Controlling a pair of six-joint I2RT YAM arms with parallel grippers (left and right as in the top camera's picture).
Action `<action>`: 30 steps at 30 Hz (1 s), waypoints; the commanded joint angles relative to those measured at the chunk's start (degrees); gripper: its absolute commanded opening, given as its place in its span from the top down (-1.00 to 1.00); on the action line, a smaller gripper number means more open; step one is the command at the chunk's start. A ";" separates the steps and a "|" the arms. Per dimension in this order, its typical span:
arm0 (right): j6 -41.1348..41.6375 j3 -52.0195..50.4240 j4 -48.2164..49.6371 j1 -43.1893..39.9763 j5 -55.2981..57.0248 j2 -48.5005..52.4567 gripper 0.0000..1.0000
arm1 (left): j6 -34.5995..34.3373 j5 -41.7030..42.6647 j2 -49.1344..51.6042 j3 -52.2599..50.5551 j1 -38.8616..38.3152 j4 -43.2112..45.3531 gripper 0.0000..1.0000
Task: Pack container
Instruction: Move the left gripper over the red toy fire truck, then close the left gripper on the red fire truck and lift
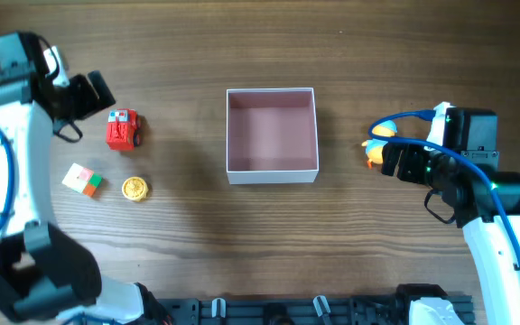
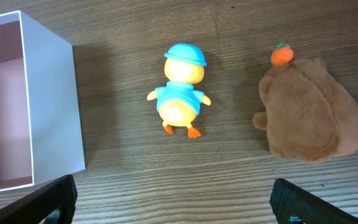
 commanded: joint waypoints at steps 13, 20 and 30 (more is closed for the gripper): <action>-0.74 1.22 -0.66 0.09 1.18 0.42 -1.00 | 14.60 1.95 17.09 3.56 -3.78 -0.33 -0.99; -0.74 1.22 -0.85 0.09 1.20 0.42 -0.99 | 14.56 0.98 17.77 3.54 -3.78 -0.90 -0.82; -0.74 1.22 -0.90 0.09 1.20 0.42 -1.00 | 14.53 -1.36 20.94 3.50 -3.78 -3.54 -0.86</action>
